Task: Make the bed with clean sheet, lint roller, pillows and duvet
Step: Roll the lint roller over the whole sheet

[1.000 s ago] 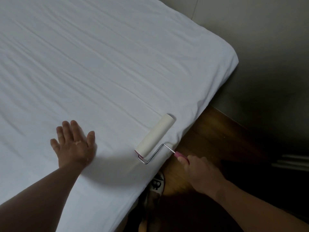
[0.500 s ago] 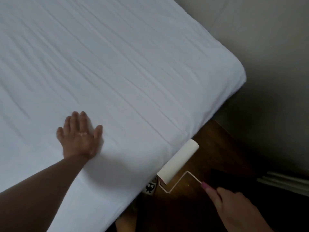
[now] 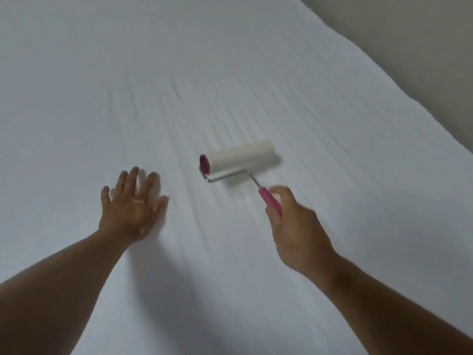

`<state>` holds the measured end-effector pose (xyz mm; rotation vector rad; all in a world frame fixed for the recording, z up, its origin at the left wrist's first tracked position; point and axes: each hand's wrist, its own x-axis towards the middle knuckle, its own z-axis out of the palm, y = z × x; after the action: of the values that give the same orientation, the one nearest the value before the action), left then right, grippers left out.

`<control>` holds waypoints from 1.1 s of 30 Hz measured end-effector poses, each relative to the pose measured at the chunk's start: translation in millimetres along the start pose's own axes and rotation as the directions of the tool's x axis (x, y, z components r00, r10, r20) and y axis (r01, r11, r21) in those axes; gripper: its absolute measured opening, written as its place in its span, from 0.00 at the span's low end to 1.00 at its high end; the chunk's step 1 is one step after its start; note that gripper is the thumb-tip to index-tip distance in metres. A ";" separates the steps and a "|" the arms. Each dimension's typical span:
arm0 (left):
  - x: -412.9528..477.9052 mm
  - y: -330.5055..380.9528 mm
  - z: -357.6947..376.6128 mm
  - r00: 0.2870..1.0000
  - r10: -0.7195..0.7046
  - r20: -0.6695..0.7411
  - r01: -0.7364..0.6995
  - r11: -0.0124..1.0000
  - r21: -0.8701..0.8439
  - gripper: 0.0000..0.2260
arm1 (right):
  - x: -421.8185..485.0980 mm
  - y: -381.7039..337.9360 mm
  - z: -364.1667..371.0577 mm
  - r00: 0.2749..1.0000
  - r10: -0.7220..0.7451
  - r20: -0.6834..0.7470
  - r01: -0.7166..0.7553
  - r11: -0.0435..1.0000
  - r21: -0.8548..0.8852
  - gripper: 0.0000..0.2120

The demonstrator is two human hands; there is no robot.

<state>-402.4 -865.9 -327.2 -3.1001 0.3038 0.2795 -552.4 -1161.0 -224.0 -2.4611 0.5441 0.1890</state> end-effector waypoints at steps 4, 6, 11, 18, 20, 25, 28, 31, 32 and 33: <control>23.8 -27.4 15.1 0.999 -0.023 0.047 0.024 1.000 -0.011 0.36 | 116.7 -70.0 34.8 0.986 -0.165 -0.025 0.165 0.986 -0.008 0.19; 24.6 -28.4 26.7 1.000 -0.002 0.018 0.002 1.000 -0.029 0.35 | 167.3 -95.6 47.6 0.989 -0.143 -0.027 0.143 0.990 -0.023 0.18; 29.9 -32.7 42.3 1.000 0.013 0.000 -0.013 0.999 -0.050 0.33 | 246.6 -131.4 62.6 0.999 -0.040 -0.037 0.035 0.990 -0.133 0.04; 33.1 -33.6 53.8 1.000 0.019 -0.007 -0.020 0.997 -0.077 0.33 | 285.1 -138.7 70.8 0.989 -0.143 0.029 0.142 0.902 -0.407 0.10; 33.6 -33.6 54.5 1.000 0.019 -0.007 -0.019 0.997 -0.078 0.33 | 280.7 -132.2 71.5 0.990 -0.134 0.049 0.142 0.888 -0.436 0.15; 31.1 -32.5 51.2 1.000 0.012 -0.007 -0.012 0.996 -0.083 0.33 | 256.4 -120.8 60.2 0.988 -0.106 0.112 0.146 0.866 -0.478 0.17; 30.2 -32.9 48.0 1.000 0.006 0.000 -0.006 0.996 -0.086 0.33 | 232.1 -111.9 56.0 0.989 -0.073 0.131 0.126 0.879 -0.459 0.22; 27.9 -31.6 44.2 1.000 0.004 0.007 -0.003 0.998 -0.070 0.33 | 203.4 -96.1 55.7 0.988 -0.059 0.140 0.116 0.891 -0.439 0.24; 27.0 -31.4 42.5 1.000 0.003 0.011 -0.003 0.998 -0.063 0.33 | 192.5 -89.9 55.4 0.988 -0.053 0.146 0.112 0.893 -0.437 0.24; 26.1 -31.2 40.9 1.000 0.004 0.016 -0.003 0.998 -0.058 0.34 | 181.7 -83.2 55.0 0.987 -0.049 0.152 0.111 0.891 -0.439 0.25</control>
<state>-378.4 -839.0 -372.3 -3.1526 0.3069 0.3184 -353.0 -1128.9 -270.7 -2.8816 0.3664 0.4950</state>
